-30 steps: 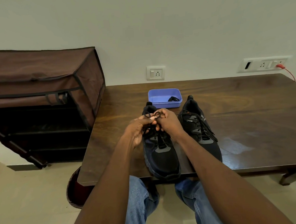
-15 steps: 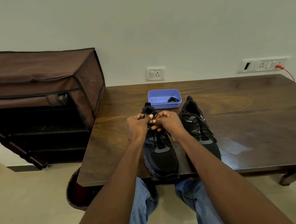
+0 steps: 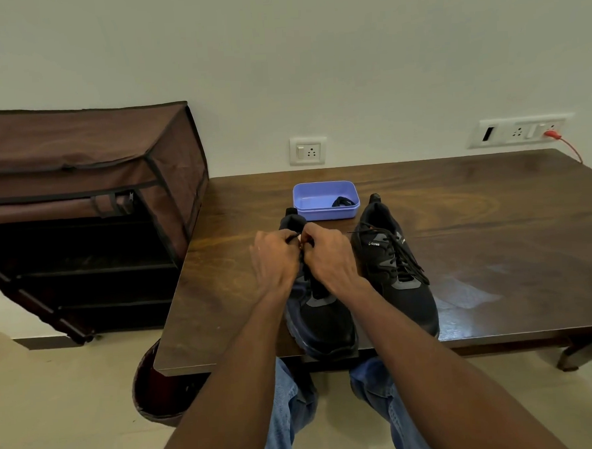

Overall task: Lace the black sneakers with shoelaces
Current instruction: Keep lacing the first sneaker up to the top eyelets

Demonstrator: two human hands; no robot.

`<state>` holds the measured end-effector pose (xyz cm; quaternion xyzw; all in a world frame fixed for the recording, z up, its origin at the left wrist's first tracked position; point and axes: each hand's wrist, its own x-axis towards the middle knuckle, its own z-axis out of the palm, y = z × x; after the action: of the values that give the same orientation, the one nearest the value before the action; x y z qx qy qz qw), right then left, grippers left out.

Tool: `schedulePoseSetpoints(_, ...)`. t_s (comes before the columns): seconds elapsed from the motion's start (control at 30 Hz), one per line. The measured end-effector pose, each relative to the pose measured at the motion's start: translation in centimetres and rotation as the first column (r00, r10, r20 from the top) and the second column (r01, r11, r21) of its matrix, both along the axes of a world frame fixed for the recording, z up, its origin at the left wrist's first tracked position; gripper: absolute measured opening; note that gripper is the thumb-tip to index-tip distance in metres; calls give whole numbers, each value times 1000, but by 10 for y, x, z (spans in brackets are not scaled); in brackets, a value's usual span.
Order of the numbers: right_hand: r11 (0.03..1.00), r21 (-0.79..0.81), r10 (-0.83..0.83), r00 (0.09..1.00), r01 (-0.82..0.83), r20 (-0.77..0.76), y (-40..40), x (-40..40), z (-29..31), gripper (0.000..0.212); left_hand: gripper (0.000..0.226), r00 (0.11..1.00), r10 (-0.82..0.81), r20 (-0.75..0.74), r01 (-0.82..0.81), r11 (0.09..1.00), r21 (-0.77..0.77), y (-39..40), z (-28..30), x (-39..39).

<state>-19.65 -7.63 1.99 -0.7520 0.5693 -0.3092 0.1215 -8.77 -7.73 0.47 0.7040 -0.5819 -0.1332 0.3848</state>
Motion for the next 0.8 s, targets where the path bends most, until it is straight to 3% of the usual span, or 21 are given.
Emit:
schedulePoseSetpoints(0.1,1000,27,-6,999,5,34,1,-1,1,7,25,992,-123,11,122,990,77,-6,-10,9)
schedulePoseSetpoints(0.23,996,84,-54,989,42,136,1,-3,1,10,29,962,-267,64,263,963,63,-5,-7,15)
schedulePoseSetpoints(0.37,991,128,-64,979,39,196,1,-3,0,15,27,952,-249,177,240,968,72,-3,-2,15)
schedulePoseSetpoints(0.43,987,157,-66,967,28,244,0,-5,-1,17,33,972,-224,71,219,973,69,-4,-3,13)
schedulePoseSetpoints(0.53,978,208,-76,954,15,290,-4,-8,-1,20,41,953,-148,-264,185,975,121,-7,-1,5)
schedulePoseSetpoints(0.73,964,264,-76,945,-11,317,-10,-12,-2,16,32,752,30,-659,173,955,240,-7,1,1)
schedulePoseSetpoints(0.8,981,194,-91,947,31,307,-11,-10,-1,13,33,686,79,-723,143,960,240,-8,-1,0)
